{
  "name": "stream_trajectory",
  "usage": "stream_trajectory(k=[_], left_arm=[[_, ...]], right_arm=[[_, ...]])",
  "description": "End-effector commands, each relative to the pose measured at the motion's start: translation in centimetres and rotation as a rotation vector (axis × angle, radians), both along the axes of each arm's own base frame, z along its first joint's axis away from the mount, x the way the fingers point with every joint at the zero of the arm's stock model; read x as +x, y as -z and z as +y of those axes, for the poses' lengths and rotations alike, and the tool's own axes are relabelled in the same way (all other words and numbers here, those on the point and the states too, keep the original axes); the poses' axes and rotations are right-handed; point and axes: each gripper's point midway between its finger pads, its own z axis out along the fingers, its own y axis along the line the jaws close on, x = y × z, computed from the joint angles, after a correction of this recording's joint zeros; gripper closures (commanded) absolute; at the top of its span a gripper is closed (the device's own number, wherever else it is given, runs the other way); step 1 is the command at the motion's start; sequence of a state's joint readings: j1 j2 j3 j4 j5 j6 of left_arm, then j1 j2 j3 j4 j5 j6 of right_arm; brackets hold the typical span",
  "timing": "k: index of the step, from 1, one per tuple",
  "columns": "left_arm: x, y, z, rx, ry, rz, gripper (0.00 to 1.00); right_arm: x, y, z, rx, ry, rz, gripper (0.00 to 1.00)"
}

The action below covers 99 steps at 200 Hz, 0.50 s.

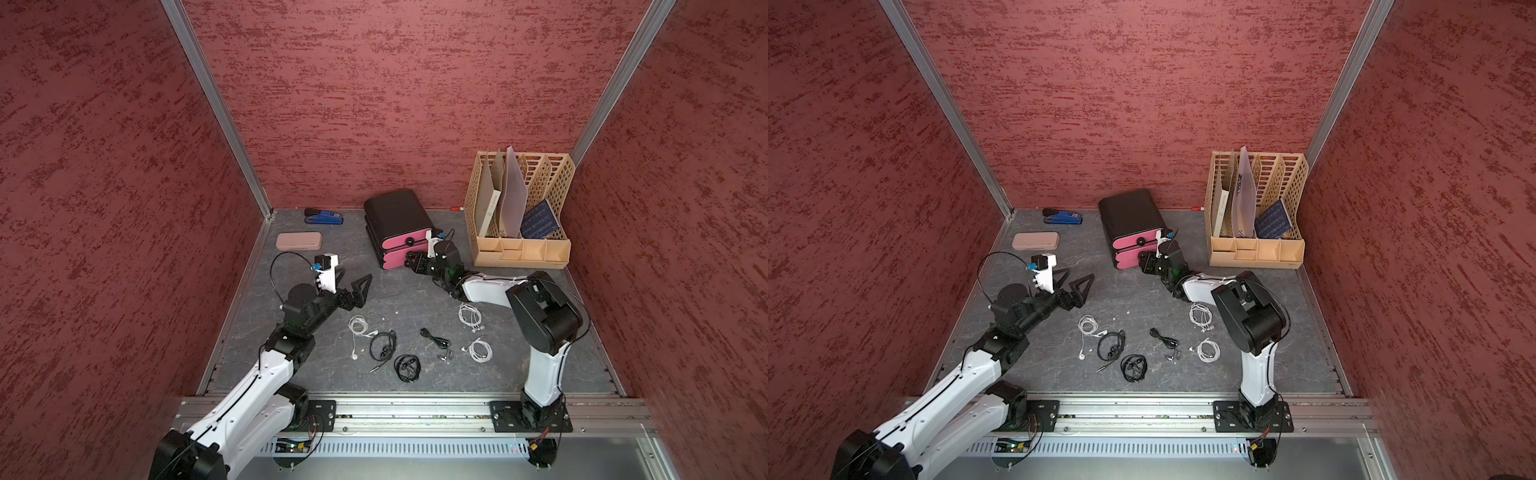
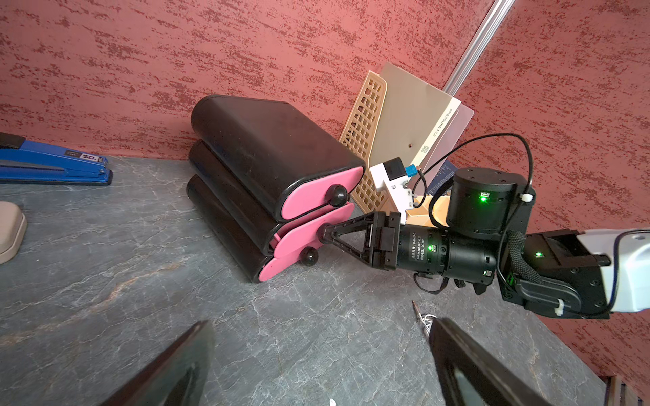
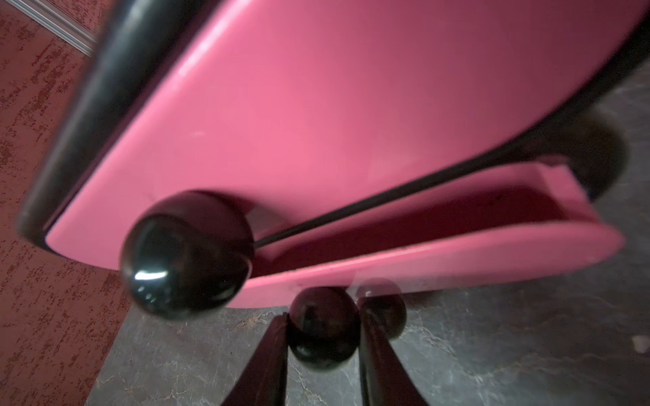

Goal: Place the wired earphones into the drawer by color
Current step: Open the drawer in the storage box.

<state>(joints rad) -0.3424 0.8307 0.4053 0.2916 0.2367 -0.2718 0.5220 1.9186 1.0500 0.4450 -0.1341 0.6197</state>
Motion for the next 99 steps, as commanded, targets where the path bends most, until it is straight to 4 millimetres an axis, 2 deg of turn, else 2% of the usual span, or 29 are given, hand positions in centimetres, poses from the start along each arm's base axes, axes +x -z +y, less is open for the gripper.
stream_trajectory(k=[1,99], left_arm=[[-0.1,-0.2,0.3,0.012,-0.007,-0.022,0.00],[-0.2,-0.3,0.3,0.010,-0.007,-0.027,0.00]], right_arm=[[-0.3,-1.1,-0.8,-0.014,0.023,-0.032,0.70],[-3.4,-0.5,-1.3,-0.009,0.002,0.004,0.70]])
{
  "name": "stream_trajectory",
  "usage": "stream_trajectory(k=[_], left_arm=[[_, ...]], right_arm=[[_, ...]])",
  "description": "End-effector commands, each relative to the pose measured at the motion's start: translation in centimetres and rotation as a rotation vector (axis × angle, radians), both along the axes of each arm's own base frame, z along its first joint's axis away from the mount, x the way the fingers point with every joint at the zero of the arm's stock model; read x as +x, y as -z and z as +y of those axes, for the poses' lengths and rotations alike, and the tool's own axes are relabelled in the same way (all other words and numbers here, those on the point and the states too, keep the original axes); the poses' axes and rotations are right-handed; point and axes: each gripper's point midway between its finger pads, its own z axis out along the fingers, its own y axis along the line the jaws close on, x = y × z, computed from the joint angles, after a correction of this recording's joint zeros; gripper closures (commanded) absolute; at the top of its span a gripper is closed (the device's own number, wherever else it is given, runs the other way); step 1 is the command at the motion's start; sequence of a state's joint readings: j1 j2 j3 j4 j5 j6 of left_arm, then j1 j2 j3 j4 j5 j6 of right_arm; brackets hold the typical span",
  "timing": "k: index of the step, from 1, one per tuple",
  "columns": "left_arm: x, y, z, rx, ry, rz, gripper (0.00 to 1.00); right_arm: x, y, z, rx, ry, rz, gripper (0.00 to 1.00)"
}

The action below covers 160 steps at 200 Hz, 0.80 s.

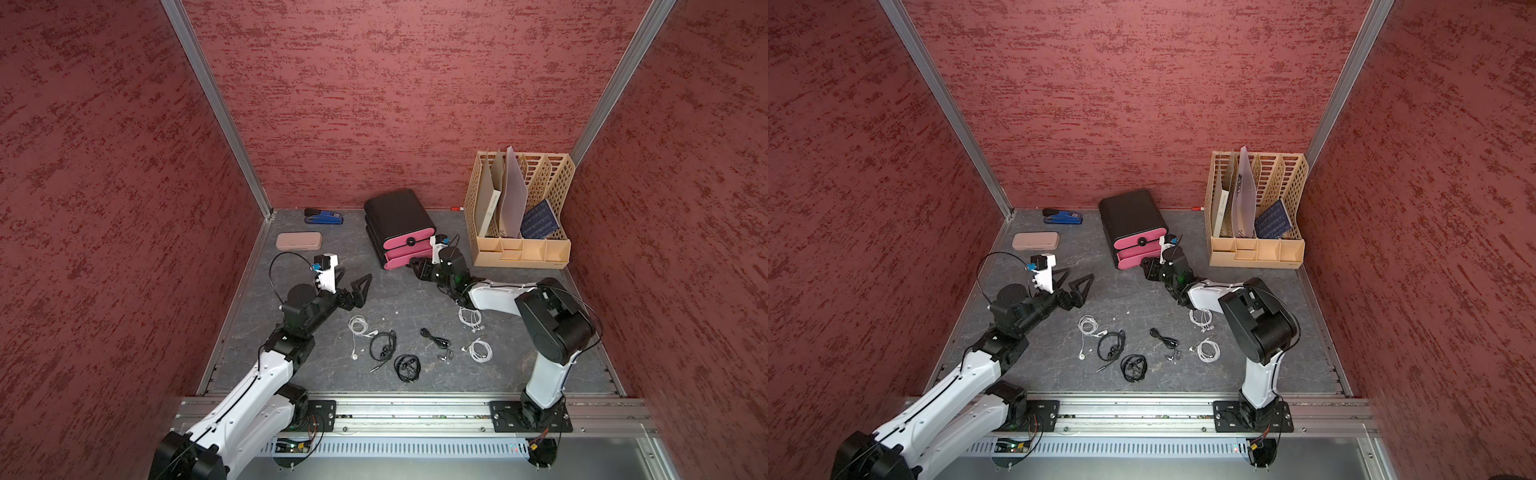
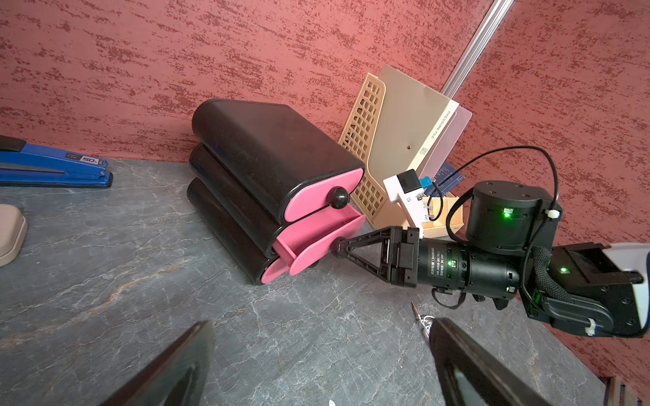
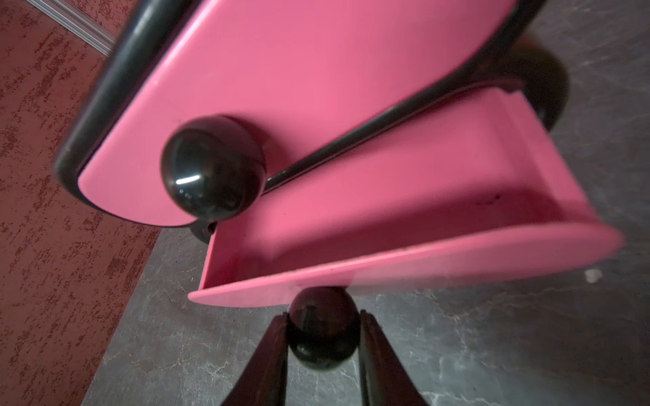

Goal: Place the wired earphones into the drawer by color
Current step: Open the drawer in the storage box.

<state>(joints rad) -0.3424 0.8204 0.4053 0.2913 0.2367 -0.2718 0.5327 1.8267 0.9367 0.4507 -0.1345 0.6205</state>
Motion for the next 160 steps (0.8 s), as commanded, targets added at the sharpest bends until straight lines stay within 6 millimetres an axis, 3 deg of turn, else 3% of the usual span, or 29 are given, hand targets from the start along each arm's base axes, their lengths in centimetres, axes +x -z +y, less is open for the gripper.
stream_trajectory(k=[1,160], left_arm=[[-0.1,0.0,0.3,0.014,-0.008,-0.017,0.00],[-0.2,-0.1,0.4,0.012,-0.009,-0.021,0.00]], right_arm=[[-0.7,-0.6,-0.4,-0.002,0.013,-0.010,0.70],[-5.7,0.2,-1.6,-0.005,-0.005,0.035,0.70]])
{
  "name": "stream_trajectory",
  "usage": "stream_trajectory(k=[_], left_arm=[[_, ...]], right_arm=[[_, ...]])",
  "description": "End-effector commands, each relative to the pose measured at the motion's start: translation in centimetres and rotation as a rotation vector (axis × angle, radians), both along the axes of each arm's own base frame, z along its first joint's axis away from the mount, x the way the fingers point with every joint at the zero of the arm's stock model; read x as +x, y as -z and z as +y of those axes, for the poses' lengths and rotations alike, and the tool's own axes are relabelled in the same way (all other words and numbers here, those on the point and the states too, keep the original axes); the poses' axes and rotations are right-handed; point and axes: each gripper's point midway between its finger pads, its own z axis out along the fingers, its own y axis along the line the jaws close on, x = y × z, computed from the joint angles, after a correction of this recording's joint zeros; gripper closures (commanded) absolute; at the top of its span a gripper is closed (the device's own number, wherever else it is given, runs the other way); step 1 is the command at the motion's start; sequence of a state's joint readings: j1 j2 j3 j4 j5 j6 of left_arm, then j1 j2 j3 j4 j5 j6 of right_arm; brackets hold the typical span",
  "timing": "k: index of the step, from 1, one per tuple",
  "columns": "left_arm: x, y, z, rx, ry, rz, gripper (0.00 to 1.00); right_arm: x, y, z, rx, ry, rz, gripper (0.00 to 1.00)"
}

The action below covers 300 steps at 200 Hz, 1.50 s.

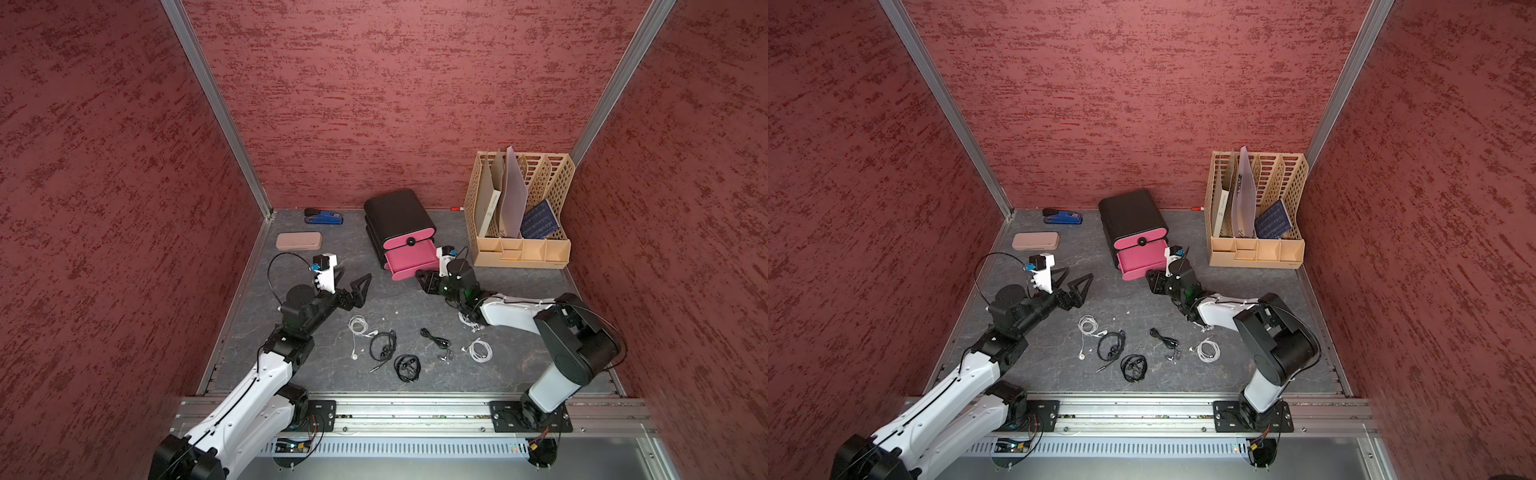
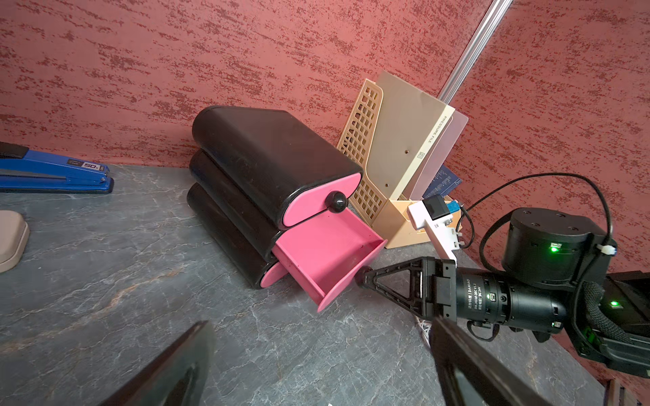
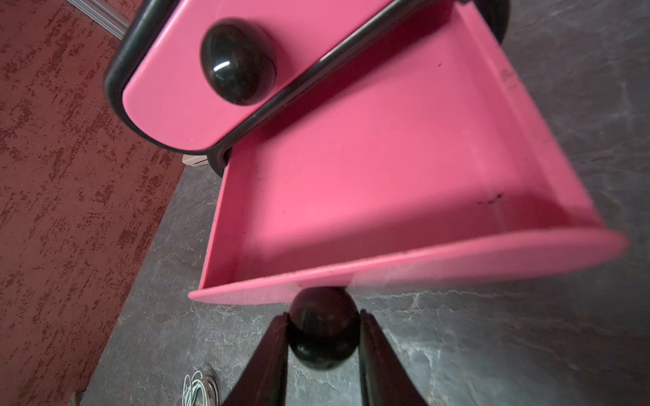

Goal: Place the wired earphones into the drawer by color
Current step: Open the drawer in the storage box, then pick up the wired earphones from the center of the board.

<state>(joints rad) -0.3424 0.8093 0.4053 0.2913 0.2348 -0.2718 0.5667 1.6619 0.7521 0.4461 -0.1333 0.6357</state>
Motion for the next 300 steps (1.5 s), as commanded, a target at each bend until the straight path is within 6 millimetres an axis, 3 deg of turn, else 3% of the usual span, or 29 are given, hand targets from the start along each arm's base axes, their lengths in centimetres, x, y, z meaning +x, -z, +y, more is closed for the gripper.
stream_trajectory(k=[1,42,85,155,170,201,241,300], left_arm=[[-0.1,0.2,0.3,0.015,-0.007,-0.011,0.00],[-0.1,0.2,0.3,0.014,-0.006,-0.010,0.00],[-0.2,0.2,0.3,0.014,-0.008,-0.013,0.00],[-0.1,0.2,0.4,0.015,-0.011,-0.013,0.00],[-0.2,0.3,0.3,0.015,-0.008,-0.012,0.00],[-0.1,0.4,0.2,0.015,0.001,-0.006,0.00],[-0.3,1.0,-0.2,0.014,0.024,-0.001,0.00],[-0.2,1.3,-0.6,0.005,0.044,0.012,0.00]], right_arm=[[-0.7,0.0,-0.4,-0.003,0.021,0.006,0.70],[-1.1,0.4,-0.7,-0.015,0.024,0.013,0.68],[-1.0,0.6,-0.7,-0.013,0.026,0.016,0.55],[-1.6,0.5,-1.3,-0.033,0.028,0.025,0.45],[-1.9,0.2,-1.5,-0.044,0.027,0.024,0.39],[-2.8,-0.7,-2.4,-0.078,0.028,0.019,0.36],[-4.6,-0.5,-5.0,-0.211,0.060,0.083,0.33],[-7.9,0.6,-10.6,-0.472,0.128,0.179,0.29]])
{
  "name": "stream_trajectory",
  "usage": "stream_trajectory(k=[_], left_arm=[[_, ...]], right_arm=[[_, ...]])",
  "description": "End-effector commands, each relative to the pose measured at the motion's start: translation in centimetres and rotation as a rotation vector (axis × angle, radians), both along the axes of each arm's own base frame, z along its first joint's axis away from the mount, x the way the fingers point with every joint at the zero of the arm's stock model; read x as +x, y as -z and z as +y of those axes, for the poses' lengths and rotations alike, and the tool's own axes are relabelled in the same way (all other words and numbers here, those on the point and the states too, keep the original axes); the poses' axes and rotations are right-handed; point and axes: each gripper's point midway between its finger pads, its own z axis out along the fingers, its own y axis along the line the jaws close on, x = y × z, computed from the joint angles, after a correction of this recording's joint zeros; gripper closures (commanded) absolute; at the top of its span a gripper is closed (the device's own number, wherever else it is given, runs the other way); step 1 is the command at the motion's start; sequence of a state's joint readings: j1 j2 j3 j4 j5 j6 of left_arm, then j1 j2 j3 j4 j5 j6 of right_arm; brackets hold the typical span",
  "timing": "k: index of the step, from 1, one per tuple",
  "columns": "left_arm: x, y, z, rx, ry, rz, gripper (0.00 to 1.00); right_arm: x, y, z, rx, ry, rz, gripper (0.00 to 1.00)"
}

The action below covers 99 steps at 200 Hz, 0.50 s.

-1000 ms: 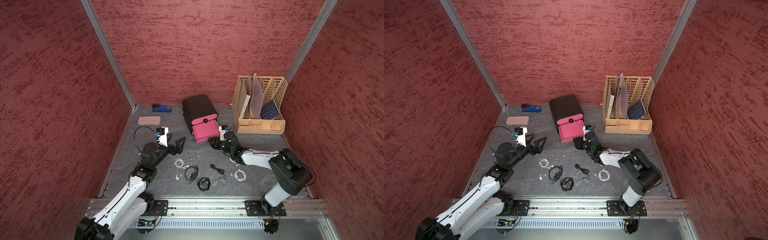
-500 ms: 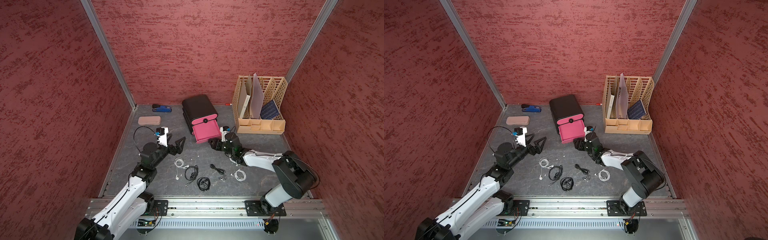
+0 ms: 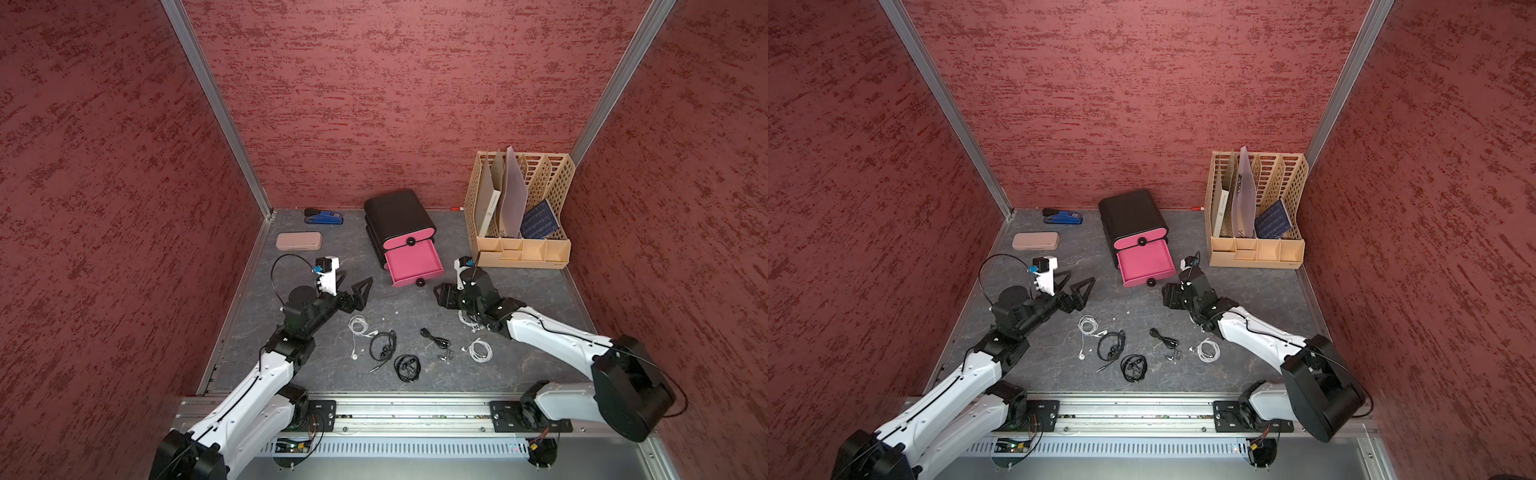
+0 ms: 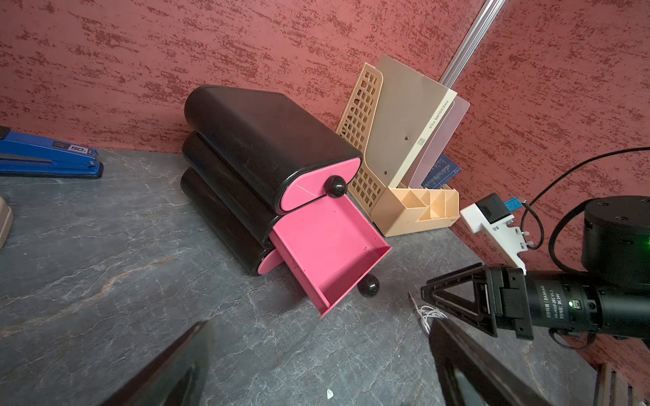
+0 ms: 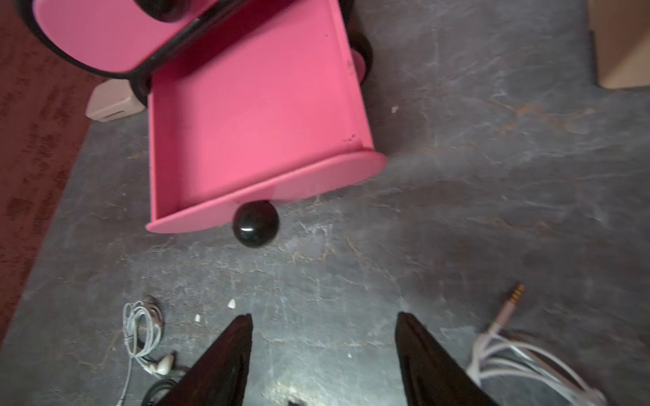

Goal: Place the wired earphones into the drawer by color
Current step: Pick up the wired earphones from the center of the board.

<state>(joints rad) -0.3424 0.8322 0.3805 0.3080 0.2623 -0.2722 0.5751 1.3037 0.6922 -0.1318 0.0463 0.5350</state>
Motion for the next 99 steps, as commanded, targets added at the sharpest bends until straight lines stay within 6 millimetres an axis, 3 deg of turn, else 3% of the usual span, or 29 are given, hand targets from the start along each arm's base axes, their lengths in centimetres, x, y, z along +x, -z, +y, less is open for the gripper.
stream_trajectory(k=[1,48,99], left_arm=[[0.0,-0.2,-0.2,-0.002,0.016,-0.019,0.00],[0.0,-0.1,-0.2,-0.005,0.017,-0.015,0.00],[0.2,0.3,0.1,0.005,-0.004,-0.013,0.00]], right_arm=[[-1.4,0.6,-3.4,-0.173,0.044,0.050,0.29],[-2.5,1.6,-6.6,-0.272,0.070,0.147,0.28],[-2.0,4.0,-7.8,-0.257,0.062,0.253,0.30]])
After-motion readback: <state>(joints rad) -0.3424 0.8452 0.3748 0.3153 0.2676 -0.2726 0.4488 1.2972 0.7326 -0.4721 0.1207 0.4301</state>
